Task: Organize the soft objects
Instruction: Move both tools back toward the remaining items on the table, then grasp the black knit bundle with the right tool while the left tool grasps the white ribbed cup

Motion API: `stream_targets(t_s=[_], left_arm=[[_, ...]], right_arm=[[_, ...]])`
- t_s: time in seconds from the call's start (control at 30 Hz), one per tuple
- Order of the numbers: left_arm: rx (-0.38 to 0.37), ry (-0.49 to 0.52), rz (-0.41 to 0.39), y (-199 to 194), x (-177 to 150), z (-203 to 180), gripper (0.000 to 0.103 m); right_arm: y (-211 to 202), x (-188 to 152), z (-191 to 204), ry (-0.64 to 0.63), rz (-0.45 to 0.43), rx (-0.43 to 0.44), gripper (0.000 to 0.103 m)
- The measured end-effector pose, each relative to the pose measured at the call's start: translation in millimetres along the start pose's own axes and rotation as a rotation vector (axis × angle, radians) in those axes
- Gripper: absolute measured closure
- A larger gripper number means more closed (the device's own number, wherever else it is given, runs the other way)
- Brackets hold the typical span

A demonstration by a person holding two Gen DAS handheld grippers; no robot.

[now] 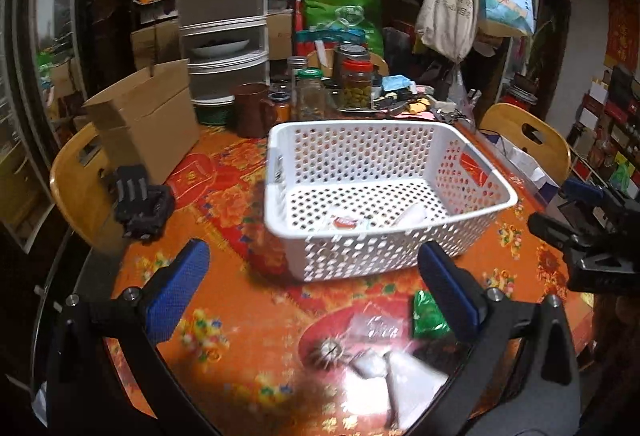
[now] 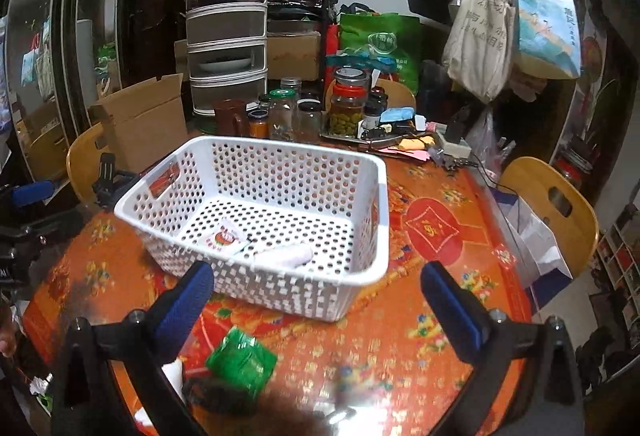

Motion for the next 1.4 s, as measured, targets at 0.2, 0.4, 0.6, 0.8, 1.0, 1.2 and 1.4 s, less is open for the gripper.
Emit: stream_targets(t_s=[0.2, 0.4, 0.6, 0.8, 1.0, 1.2, 1.4], left_arm=[[-0.013, -0.064, -0.025, -30.8, -46.2, 15.9, 0.0], [0.001, -0.079, -0.007, -28.5, -95.6, 23.7, 0.0], [-0.011, -0.067, 0.052, 12.4, -127.1, 19.3, 0.0], [-0.035, -0.086, 0.087, 52.6, -139.4, 16.9, 0.001], [-0.031, -0.092, 0.097, 66.6, -142.2, 17.1, 0.004], [-0.019, -0.079, 0.11, 77.7, -142.4, 15.9, 0.004], [-0.012, -0.063, 0.135, 90.6, -146.9, 12.0, 0.004]], right_arm=[[-17.8, -37.0, 10.1, 0.013, -0.01, 0.05, 0.0], [-20.3, -91.7, 22.1, 0.021, 0.007, 0.097, 0.0], [-15.5, -130.0, 27.6, 0.065, 0.035, 0.142, 0.006], [-0.6, -147.1, 50.3, 0.045, 0.079, 0.18, 0.02], [13.0, -150.2, 70.5, 0.027, 0.106, 0.21, 0.033], [26.5, -154.1, 88.9, 0.0, 0.141, 0.232, 0.04], [31.1, -157.0, 90.0, -0.001, 0.153, 0.244, 0.048]])
Point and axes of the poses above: each gripper's, at about its wrist camera, not at the fingertips, and y roughly the way its jaws point, z to its left, x to its top, the point moved 7 cm from there along y, roughly the way its jaws point, and after that the axes turned 9 degrees about -x, right-handed, at the moved point
